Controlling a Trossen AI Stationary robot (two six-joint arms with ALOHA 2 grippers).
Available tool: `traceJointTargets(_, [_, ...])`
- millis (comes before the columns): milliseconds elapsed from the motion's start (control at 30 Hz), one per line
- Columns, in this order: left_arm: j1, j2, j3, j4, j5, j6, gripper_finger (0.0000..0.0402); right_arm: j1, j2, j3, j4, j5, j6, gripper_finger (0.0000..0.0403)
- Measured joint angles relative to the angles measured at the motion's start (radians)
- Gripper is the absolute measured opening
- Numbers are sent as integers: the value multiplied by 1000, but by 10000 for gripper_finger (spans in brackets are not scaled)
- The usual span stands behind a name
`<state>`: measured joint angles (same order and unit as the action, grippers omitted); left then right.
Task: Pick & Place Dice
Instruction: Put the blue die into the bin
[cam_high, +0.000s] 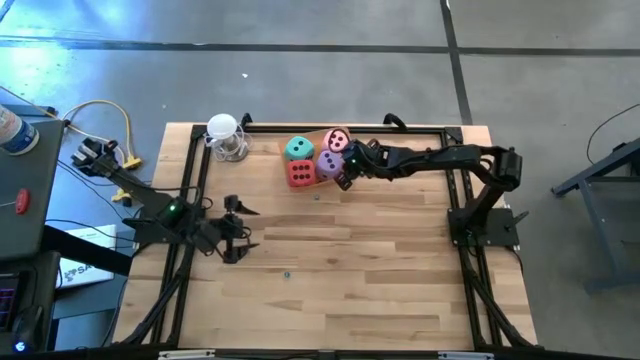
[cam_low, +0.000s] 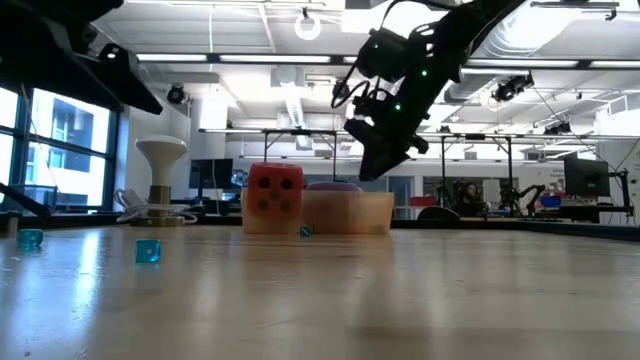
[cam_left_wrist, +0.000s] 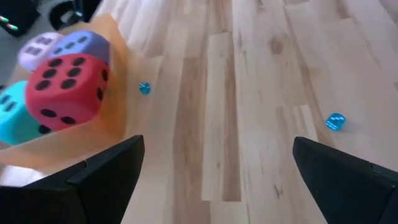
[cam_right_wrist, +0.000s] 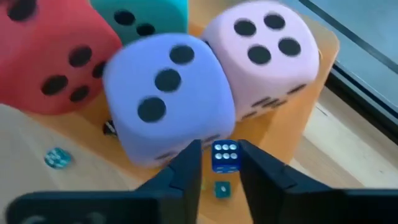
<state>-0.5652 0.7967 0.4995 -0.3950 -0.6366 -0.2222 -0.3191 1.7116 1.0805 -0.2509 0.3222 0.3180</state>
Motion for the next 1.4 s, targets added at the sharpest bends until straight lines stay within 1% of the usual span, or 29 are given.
traceJointTargets(100, [17,0,0,0,39,0,400,-2,12,2,14,-3,1,125])
traceJointTargets(200, [25,0,0,0,43,0,400,-5,16,1,8,-1,-1,162])
traceJointTargets(333, [34,0,0,0,43,16,400,-4,15,1,48,-2,1,201])
traceJointTargets(467, [42,0,0,0,43,30,400,-2,11,1,94,-11,-1,228])
traceJointTargets(600, [45,0,0,0,43,32,400,-2,11,1,96,-13,16,241])
traceJointTargets(700, [45,0,0,0,43,32,400,-3,11,1,96,-34,84,243])
traceJointTargets(833, [45,0,0,0,43,33,400,-22,11,1,95,-148,228,243])
traceJointTargets(900, [45,0,0,0,43,32,400,-32,11,1,88,-181,283,243])
traceJointTargets(1033, [44,0,0,0,42,32,400,-43,11,1,64,-181,275,243])
traceJointTargets(1133, [44,0,0,0,43,31,400,-39,11,1,54,-166,220,243])
traceJointTargets(1200, [44,0,0,0,53,31,400,-38,11,1,47,-165,211,239])
traceJointTargets(1300, [44,0,0,0,60,32,400,-36,11,1,44,-165,207,212])
traceJointTargets(1400, [44,0,0,0,63,32,400,-36,11,1,38,-164,188,155])
